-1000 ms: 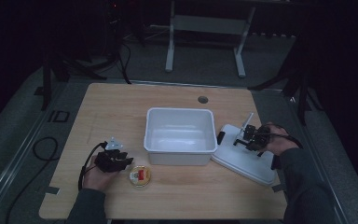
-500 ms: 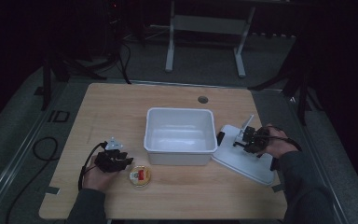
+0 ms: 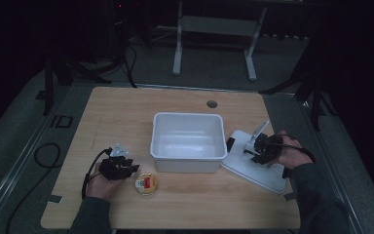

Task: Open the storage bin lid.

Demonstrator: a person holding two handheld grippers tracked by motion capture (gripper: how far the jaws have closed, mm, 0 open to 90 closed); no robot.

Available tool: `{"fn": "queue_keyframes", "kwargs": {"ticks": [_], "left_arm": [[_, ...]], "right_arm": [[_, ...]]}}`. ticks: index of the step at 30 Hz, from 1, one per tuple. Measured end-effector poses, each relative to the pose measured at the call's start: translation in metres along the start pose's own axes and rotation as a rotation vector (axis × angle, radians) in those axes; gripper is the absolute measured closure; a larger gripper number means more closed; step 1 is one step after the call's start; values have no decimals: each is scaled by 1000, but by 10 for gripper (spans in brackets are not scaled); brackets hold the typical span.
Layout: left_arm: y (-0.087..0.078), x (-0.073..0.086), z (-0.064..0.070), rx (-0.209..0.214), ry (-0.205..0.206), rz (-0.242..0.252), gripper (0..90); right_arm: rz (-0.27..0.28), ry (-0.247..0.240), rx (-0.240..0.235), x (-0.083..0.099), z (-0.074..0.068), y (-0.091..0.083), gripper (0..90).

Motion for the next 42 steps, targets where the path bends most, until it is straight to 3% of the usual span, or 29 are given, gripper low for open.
{"fn": "queue_keyframes", "kwargs": {"ticks": [9,16,21,30,42], "left_arm": [[0,0,0,0,-1,1,606],[0,0,0,0,-1,0,606],[0,0,0,-1,1,0,606],[0,0,0,-1,1,-2,606],[0,0,1,-7,9,-4,606]], "right_arm": [[65,-27,20,-3,-12,-9,528],[119,-62,15,-7,-32,-13,528],[176,-65,-32,-10,-50,-11,508],[267,-53,-64,-15,-82,5,500],[311,-33,-99,-19,-118,36,466]]}}
Point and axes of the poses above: each handheld gripper's, and its own axes: y roughly forward along the jaws, x roughly out of its underside, z roughly to its right, the point moved 6 cm from there along y, roughly forward along the jaws, and after that the axes turned 1 degree about z, right-handed, at the moved point
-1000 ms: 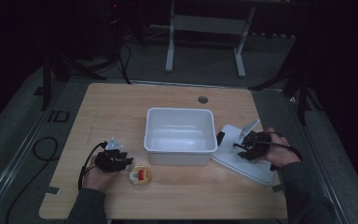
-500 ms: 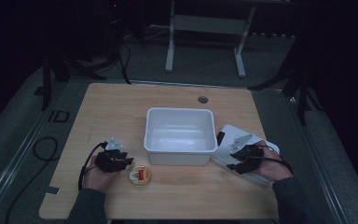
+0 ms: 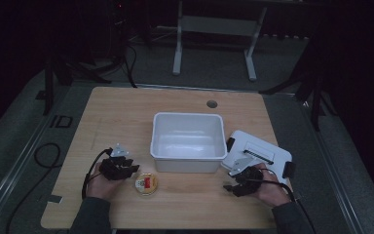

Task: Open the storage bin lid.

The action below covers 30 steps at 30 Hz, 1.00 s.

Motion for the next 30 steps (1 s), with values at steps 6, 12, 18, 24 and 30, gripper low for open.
{"fn": "queue_keyframes", "kwargs": {"ticks": [6,12,18,24,30], "left_arm": [[0,0,1,-6,5,-6,606],[0,0,1,-6,-1,-5,607],[-2,-1,0,-9,-1,-5,605],[-9,-5,6,8,6,35,597],[-18,-11,15,38,13,78,585]], "right_arm": [[22,13,-9,-4,-12,12,465],[56,43,3,-4,-18,21,457],[116,93,12,-8,-19,27,453],[151,131,8,-9,-18,31,426],[162,136,10,-10,-17,33,402]]}}
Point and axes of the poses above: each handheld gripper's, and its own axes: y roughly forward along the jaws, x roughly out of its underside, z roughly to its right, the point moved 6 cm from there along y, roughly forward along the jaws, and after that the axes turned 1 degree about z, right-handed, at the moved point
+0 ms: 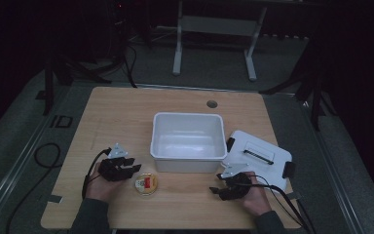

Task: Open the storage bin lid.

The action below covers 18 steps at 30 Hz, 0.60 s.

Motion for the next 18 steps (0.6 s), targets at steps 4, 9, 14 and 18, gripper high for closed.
{"fn": "queue_keyframes", "kwargs": {"ticks": [4,9,14,18], "left_arm": [[-5,-4,4,19,2,22,577],[-9,-8,9,38,10,33,567],[-11,-9,14,48,21,29,542],[-15,-9,16,55,32,32,524]], "right_arm": [[30,5,0,1,1,1,396],[81,8,1,5,1,1,399],[106,12,1,7,1,1,397],[138,13,5,9,1,1,395]]}}
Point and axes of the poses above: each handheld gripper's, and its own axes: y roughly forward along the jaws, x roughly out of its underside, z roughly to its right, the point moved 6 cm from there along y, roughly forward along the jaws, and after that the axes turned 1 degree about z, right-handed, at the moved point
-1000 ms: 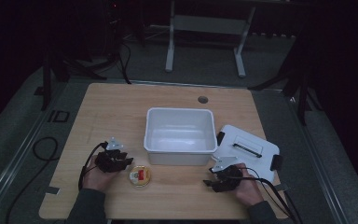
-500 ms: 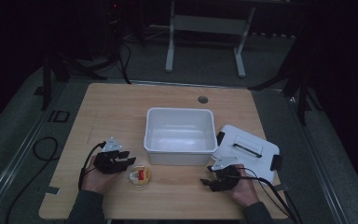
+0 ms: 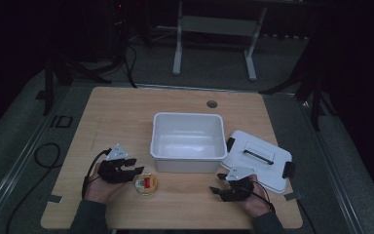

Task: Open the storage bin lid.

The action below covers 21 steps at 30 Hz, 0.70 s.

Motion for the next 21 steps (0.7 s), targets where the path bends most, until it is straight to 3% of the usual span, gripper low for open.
{"fn": "queue_keyframes", "kwargs": {"ticks": [12,14,17,21], "left_arm": [[-8,-3,14,45,67,-26,420],[-10,-4,16,84,76,-22,409],[-10,-1,16,84,98,-41,388],[-11,-2,18,91,113,-31,373]], "right_arm": [[-4,9,14,0,1,0,361],[-4,11,14,0,1,0,361],[-5,12,14,0,1,0,360],[-5,12,16,1,1,0,359]]}}
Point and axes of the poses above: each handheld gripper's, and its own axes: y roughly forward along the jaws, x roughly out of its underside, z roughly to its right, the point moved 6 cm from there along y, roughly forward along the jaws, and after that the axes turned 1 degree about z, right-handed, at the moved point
